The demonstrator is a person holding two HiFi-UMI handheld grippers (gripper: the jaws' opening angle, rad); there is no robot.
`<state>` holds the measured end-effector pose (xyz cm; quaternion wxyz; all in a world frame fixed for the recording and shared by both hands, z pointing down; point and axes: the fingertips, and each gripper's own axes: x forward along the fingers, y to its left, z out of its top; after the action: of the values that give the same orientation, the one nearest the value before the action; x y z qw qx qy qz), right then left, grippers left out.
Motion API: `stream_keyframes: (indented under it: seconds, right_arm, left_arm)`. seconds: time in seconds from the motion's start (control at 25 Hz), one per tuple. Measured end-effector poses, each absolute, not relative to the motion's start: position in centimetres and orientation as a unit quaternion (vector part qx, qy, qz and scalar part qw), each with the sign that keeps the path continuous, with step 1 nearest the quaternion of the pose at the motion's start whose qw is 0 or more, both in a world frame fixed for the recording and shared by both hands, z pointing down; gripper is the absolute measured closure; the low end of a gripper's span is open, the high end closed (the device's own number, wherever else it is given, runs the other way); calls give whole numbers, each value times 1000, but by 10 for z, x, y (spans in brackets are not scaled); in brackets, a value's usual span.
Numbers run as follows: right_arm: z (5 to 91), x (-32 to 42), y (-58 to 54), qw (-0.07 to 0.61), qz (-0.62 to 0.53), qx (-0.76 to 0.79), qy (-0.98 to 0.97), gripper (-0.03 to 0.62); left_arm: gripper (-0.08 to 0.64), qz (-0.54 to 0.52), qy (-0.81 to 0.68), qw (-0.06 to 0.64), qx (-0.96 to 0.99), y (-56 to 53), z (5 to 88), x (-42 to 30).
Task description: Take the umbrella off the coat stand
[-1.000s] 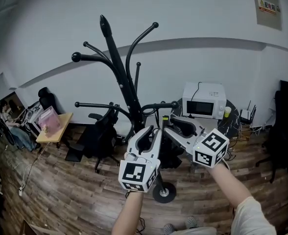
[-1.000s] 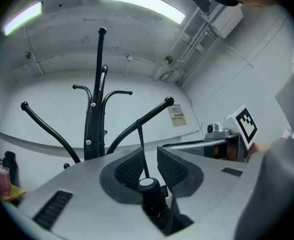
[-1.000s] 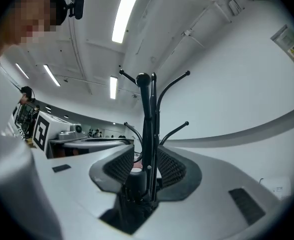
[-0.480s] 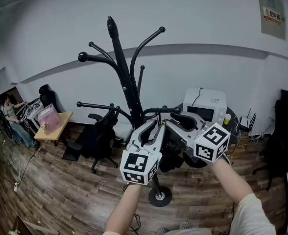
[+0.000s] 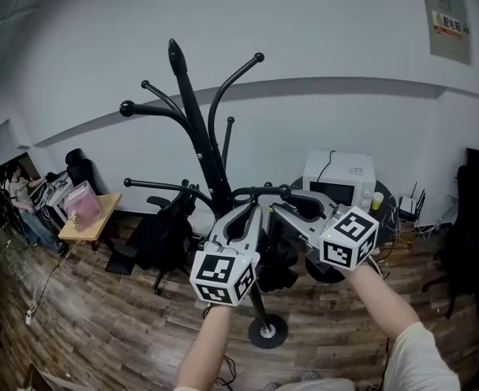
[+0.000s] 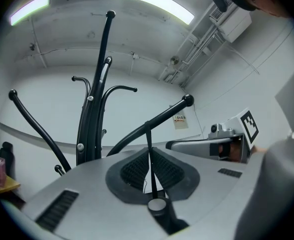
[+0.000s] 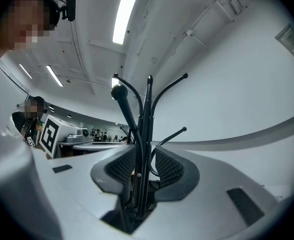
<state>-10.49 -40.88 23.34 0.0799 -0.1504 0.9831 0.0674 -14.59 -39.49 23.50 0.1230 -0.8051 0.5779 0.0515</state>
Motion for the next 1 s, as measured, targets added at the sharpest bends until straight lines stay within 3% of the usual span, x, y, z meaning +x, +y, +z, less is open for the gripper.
stream_keyframes:
  seconds: [1.0]
  right_arm:
    - [227,-141,-401,87,59,-104,989,472]
  left_arm:
    - [537,28,576,136,-805,-376,232,-149]
